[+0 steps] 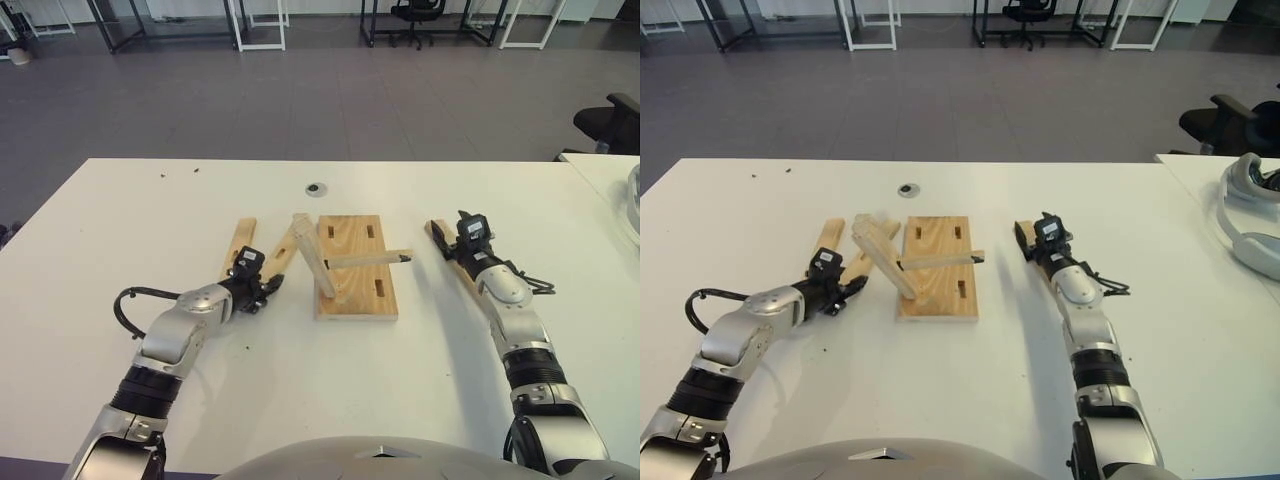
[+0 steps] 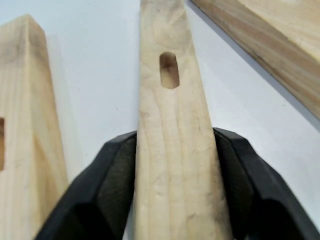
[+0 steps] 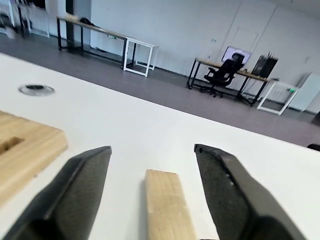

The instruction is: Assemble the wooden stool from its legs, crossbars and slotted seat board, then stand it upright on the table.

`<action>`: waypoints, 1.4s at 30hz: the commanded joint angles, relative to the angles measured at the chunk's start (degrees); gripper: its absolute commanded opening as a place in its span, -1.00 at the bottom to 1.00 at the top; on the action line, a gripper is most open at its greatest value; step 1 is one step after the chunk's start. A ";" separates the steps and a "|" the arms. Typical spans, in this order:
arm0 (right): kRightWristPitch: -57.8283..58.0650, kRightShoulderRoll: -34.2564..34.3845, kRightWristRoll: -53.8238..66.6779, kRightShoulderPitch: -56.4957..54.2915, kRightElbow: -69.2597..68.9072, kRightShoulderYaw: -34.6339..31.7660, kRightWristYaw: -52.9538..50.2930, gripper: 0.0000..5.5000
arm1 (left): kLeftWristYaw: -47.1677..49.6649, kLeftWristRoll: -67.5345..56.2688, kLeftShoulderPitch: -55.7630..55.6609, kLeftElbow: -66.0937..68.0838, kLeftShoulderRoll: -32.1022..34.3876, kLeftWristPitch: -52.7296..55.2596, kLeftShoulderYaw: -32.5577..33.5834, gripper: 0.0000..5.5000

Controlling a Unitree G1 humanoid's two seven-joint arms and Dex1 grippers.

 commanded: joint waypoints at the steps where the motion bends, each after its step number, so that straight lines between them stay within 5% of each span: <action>1: 11.77 -0.18 11.20 -4.77 -4.36 -3.91 6.28 0.13 | 0.49 1.28 -0.68 1.46 -2.63 -1.17 2.37 -0.24; 8: 35.26 1.06 36.07 -25.00 -7.68 -12.60 9.22 0.49 | -6.23 0.10 -17.94 1.91 -4.52 -17.14 11.06 -0.24; 20: 41.46 13.67 51.45 -39.57 -8.78 -16.33 -1.58 0.50 | -15.80 4.61 -28.16 -2.74 -5.08 -24.80 4.99 -0.24; 37: 42.72 11.80 52.38 -35.54 -12.04 -15.56 -5.69 -0.59 | -20.74 10.89 -27.68 -0.43 -4.07 -32.22 3.59 -0.24; 42: 39.09 10.22 51.46 -29.47 -15.27 -19.34 -7.49 -0.63 | -19.04 11.68 -26.99 0.36 -5.39 -30.63 3.85 0.14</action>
